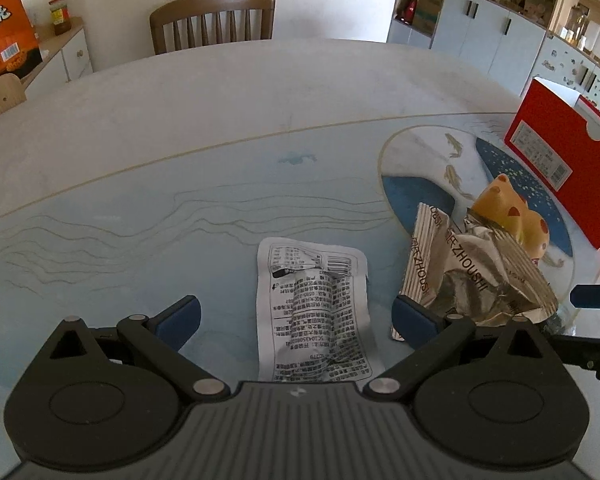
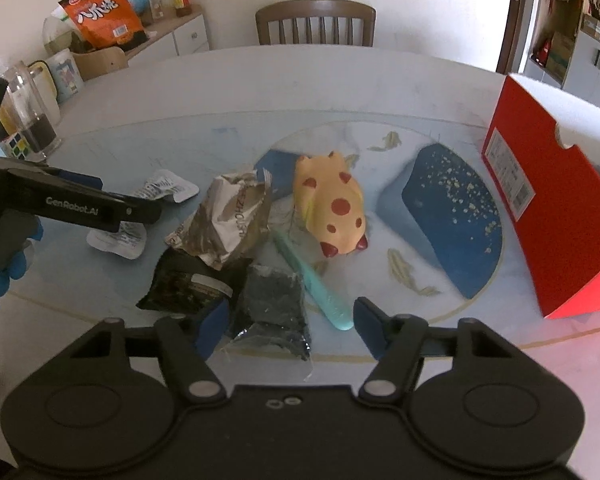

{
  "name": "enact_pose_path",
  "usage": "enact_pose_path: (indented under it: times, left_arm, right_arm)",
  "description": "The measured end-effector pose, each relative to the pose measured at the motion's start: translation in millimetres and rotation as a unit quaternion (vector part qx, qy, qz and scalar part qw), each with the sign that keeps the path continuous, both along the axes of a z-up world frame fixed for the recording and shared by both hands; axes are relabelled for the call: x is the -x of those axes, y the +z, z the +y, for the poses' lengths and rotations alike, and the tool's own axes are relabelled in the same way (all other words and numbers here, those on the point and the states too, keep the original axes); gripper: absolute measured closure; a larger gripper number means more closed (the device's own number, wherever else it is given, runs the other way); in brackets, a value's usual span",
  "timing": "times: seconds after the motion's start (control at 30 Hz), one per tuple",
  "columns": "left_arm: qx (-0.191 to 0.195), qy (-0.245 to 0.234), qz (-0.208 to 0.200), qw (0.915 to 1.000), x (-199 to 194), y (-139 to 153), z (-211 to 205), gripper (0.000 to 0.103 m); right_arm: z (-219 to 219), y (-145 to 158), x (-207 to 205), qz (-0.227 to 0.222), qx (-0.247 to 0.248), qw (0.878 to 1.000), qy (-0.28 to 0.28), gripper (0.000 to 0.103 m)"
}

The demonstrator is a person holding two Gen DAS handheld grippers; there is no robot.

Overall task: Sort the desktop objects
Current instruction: 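Move left tool to the white printed sachet while right tool reaches the black bag, then close left tool on the white sachet while right tool closes on the black bag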

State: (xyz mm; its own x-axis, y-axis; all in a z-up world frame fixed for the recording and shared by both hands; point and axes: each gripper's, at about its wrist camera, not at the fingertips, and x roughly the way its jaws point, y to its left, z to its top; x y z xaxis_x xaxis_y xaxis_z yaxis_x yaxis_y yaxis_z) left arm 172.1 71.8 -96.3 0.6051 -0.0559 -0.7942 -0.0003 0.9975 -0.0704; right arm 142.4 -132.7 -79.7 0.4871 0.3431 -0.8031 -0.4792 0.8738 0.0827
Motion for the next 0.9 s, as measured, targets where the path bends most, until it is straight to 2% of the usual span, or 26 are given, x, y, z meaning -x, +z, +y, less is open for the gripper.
enact_pose_path:
  times: [0.4, 0.53, 0.63, 0.7, 0.77, 0.9]
  left_arm:
    - [0.007, -0.007, -0.002, 0.9999, -7.4, -9.8, -1.2, 0.002]
    - [-0.003, -0.01, -0.008, 0.9999, -5.8, -10.4, -3.7, 0.007]
    - [-0.011, -0.012, -0.016, 0.9997, -3.5, -10.4, -5.6, 0.015]
    - [-0.019, -0.015, -0.022, 0.9995, -1.9, -8.8, -7.6, 0.034]
    - [-0.017, -0.015, -0.025, 0.9994, -0.9, -6.6, -7.9, 0.043]
    - [-0.011, -0.011, -0.027, 0.9995, -0.7, -6.2, -7.7, 0.045]
  right_arm:
    - [4.3, -7.2, -3.4, 0.011, 0.0, 1.0, -0.006, 0.049]
    - [5.2, -9.3, -4.6, 0.015, 0.001, 1.0, -0.005, 0.055]
    - [6.3, -10.1, -3.8, 0.015, 0.002, 1.0, -0.005, 0.056]
    - [6.4, -10.9, -4.5, 0.017, 0.001, 1.0, -0.005, 0.06]
    - [6.3, -11.2, -4.7, 0.017, 0.002, 1.0, -0.006, 0.062]
    - [5.5, -10.4, -4.2, 0.015, 0.004, 1.0, -0.008, 0.066]
